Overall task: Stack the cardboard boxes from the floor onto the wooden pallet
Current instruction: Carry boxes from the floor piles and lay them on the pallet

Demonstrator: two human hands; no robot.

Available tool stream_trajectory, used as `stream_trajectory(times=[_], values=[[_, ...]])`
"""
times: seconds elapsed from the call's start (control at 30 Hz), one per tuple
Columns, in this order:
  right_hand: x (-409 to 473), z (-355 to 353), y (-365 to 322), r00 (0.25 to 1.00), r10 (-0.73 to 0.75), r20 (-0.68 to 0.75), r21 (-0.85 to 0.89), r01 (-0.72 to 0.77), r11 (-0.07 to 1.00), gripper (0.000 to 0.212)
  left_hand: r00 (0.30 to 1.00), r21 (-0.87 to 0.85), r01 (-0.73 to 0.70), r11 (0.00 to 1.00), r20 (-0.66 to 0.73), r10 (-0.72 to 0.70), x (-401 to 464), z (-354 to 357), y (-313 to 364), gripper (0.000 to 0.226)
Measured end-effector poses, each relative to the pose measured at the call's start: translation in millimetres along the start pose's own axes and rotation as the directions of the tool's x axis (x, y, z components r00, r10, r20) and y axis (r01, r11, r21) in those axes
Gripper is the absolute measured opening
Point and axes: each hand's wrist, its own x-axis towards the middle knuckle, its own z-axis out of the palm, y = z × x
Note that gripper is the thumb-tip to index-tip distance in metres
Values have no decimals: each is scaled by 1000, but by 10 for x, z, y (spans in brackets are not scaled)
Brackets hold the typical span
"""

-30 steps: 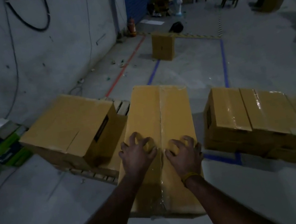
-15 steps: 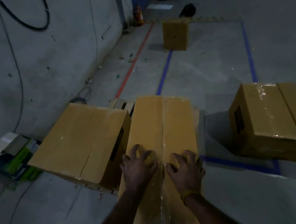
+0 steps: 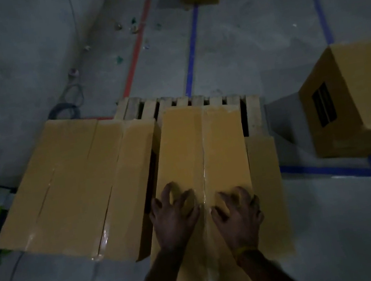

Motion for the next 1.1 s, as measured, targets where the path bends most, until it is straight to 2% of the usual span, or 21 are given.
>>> stream_trajectory(times=[0.2,0.33,0.53,0.67,0.77,0.83,1.0,1.1], values=[[194,1002,-146,999,34,-35,18,-33,999,57,998,19,-48,999,-44,49,521,662,-717,65],[246,1391,-209,997,67,-32,56,-65,996,61,995,40,-60,997,-82,63,732,908,-993,59],[397,1634,-331,989,13,146,-60,-4,998,72,996,116,-30,993,88,20,846,1180,-1235,71],[396,1347,-365,911,10,412,-76,23,997,75,977,188,-15,982,212,-26,673,980,-1128,73],[329,896,-480,863,35,503,-144,43,989,70,954,225,5,974,291,-72,432,659,-1027,76],[180,540,-579,877,69,475,-154,6,988,66,941,230,-19,973,332,-60,218,434,-945,77],[-507,-388,-586,919,176,353,-236,-95,967,66,911,188,-168,968,404,80,-486,-47,-528,73],[-808,-807,-471,938,200,282,-252,-129,959,68,910,146,-260,955,366,192,-780,-211,-205,70]])
